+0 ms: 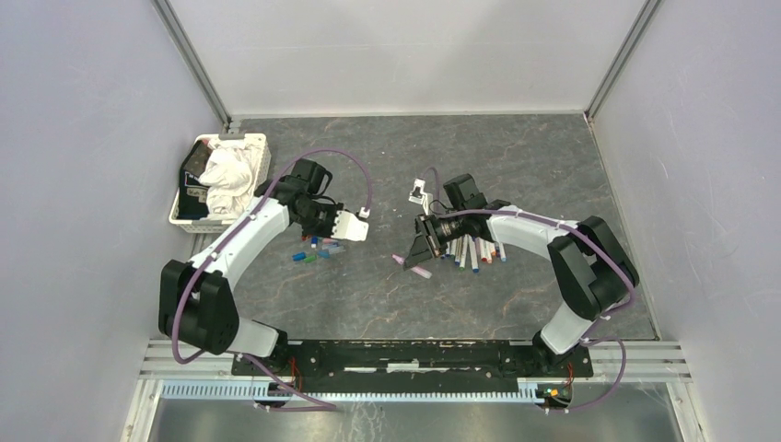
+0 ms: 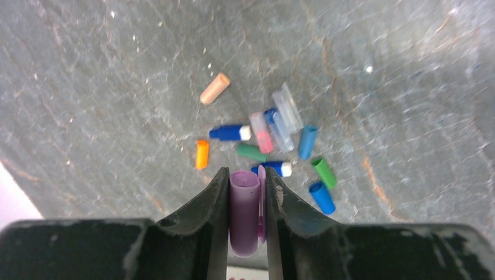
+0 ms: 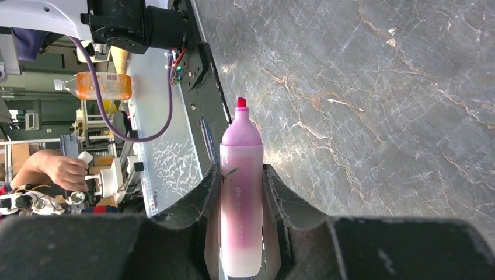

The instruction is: Open the pen caps

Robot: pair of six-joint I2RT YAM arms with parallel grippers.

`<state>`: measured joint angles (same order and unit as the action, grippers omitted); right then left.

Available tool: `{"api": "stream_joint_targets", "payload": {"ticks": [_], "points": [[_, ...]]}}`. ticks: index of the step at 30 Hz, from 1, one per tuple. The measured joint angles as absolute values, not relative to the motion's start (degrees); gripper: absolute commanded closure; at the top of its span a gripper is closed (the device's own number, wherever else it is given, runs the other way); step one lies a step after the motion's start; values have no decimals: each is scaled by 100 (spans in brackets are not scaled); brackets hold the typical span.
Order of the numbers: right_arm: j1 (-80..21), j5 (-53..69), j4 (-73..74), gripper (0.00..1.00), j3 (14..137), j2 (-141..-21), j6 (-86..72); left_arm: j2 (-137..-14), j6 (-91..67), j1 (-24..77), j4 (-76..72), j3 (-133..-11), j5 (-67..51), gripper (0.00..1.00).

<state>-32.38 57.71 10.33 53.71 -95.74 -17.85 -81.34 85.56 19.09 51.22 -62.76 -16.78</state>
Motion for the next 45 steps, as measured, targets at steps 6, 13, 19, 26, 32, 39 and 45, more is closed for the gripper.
{"api": "stream_joint_targets", "payload": {"ticks": [6, 13, 19, 26, 32, 39, 45], "points": [[-3489, 5957, 891, 100, 5572, -9828, -1959, -7957, 8138, 2394, 5118, -6141, -2265, 52], [-3850, 5988, 1092, 100, 6611, -10501, -1892, -7568, 7806, 2906, 5249, -6154, -2550, 72], [-3133, 5321, 1525, 100, 6737, -10427, -1710, -7773, 7553, 2685, 5078, -6064, -2224, 62], [-2477, 2755, 2154, 100, 6412, -9756, -1496, -8001, 6886, 2329, 4836, -6139, -2102, 35], [-1896, 834, 2167, 100, 5417, -8654, -1669, -7970, 6182, 2045, 4630, -6558, -2082, 25], [-1092, -751, 1968, 95, 4705, -8108, -1789, -7933, 5579, 1612, 4563, -7002, -1992, 0], [-1033, -1487, 1721, 80, 4331, -8272, -1772, -7894, 5127, 1256, 4458, -7057, -1981, 0]]}}
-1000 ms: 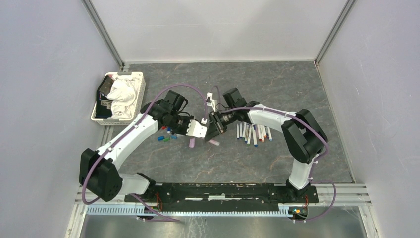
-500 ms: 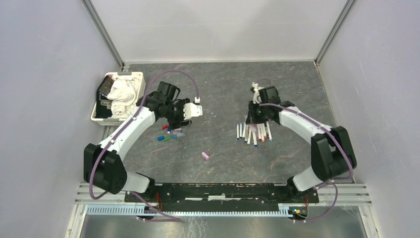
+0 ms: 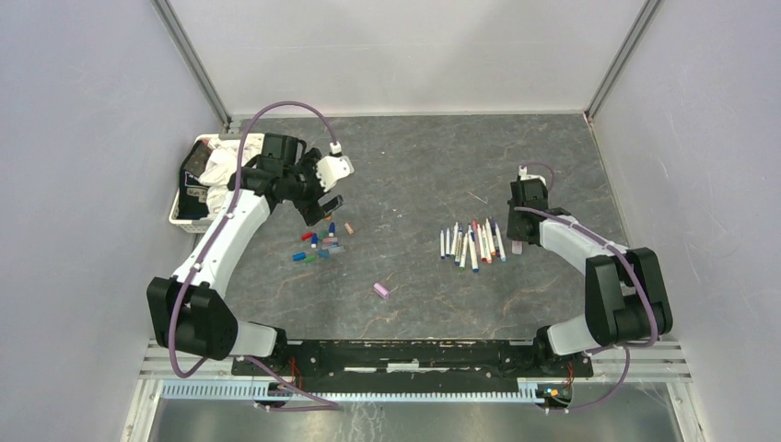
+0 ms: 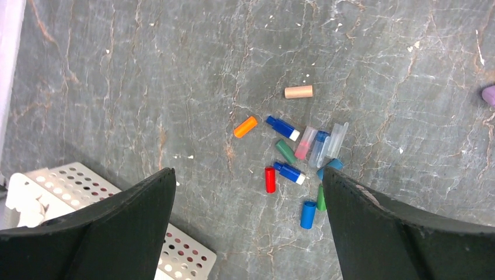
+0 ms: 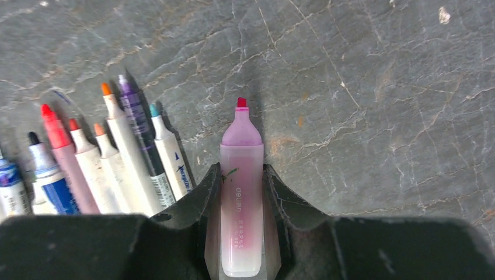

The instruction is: Open the pen caps

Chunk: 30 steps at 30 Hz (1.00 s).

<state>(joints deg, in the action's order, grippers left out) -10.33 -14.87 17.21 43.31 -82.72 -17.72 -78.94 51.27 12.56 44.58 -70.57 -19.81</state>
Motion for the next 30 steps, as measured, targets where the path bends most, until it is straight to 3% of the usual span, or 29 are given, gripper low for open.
{"api": "stream_joint_targets", "payload": {"ticks": [10, 18, 23, 30], "points": [[-1033, -1247, 923, 61, 3994, -8586, -1774, -7863, 4270, 899, 4062, -6973, -1791, 0], [-1031, -749, 659, 35, 3839, -8462, -1691, -7802, 3935, 569, 3907, -6890, -1796, 0], [-1059, -642, 945, 9, 3837, -8060, -1594, -7797, 3728, 471, 3793, -6886, -1804, 0], [-1081, -1573, 956, 4, 3835, -6965, -1529, -7780, 3312, 287, 3487, -6886, -1802, 0]]}}
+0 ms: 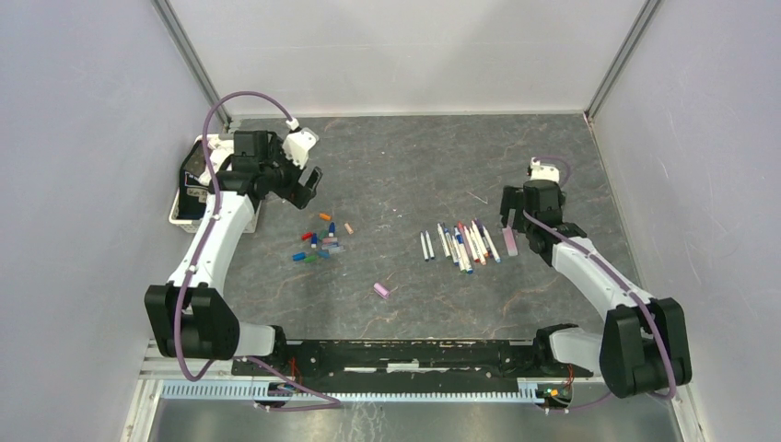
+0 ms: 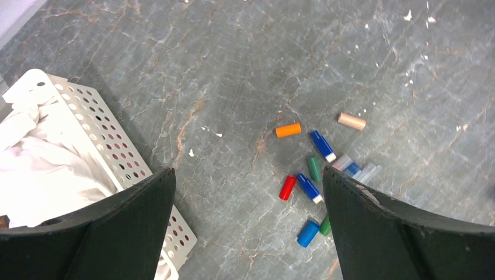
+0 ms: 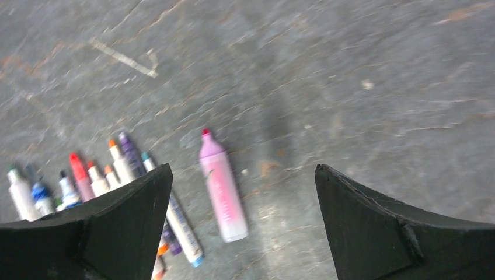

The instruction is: Open the pen caps

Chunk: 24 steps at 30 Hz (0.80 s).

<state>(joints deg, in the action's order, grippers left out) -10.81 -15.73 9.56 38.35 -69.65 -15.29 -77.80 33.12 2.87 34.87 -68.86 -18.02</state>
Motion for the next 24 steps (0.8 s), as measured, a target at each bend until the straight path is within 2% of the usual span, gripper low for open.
{"api": "stream_joint_targets", "payload": {"ticks": [7, 12, 19, 24], "points": [[-1057, -3192, -5, 2, 2965, -6775, -1085, -7780, 2711, -158, 2834, -6709, -1841, 0], [-923, -3942, -777, 2, 2150, -6761, -862, -7811, 2298, -709, 1927, -5798, -2021, 0], [-810, -4250, -2668, 2, 823, -6383, -528, -8125, 1802, -851, 416, -4119, -2112, 0], [-808, -4101, -3962, 2, 298, -6635, -316, -8158, 1330, -858, -923, -3308, -2167, 0]]}}
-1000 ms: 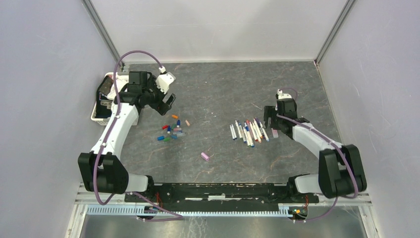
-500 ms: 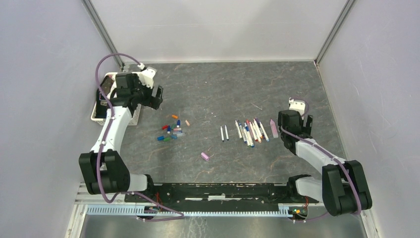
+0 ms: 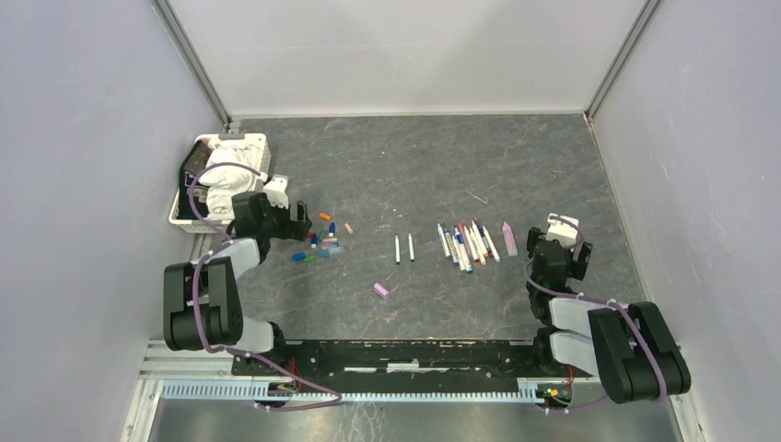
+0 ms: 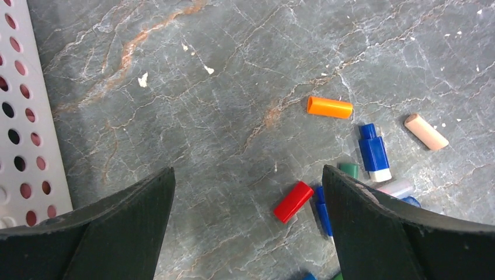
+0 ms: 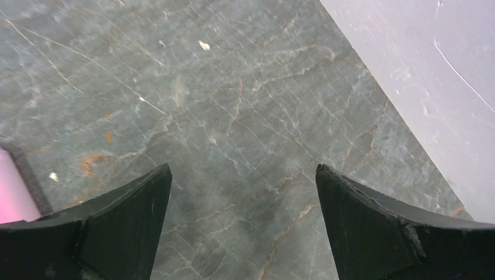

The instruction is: Open the pen caps

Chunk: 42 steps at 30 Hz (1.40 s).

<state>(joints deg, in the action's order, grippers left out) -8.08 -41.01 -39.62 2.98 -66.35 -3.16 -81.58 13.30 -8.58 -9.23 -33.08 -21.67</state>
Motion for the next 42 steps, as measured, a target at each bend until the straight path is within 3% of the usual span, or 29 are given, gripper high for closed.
{"api": "stream_joint_targets", "payload": {"ticks": [19, 24, 42], "points": [[-808, -3192, -7507, 2, 75, -7227, 635, -8055, 381, -856, -4971, -1518, -2410, 0], [-832, -2593, -8392, 2, 73, -7942, 969, -8329, 165, -805, -6884, -563, -2408, 0], [-805, -2552, -8130, 2, 51, -7889, 1035, -8805, 113, -263, -6904, -1181, -1551, 0]]}}
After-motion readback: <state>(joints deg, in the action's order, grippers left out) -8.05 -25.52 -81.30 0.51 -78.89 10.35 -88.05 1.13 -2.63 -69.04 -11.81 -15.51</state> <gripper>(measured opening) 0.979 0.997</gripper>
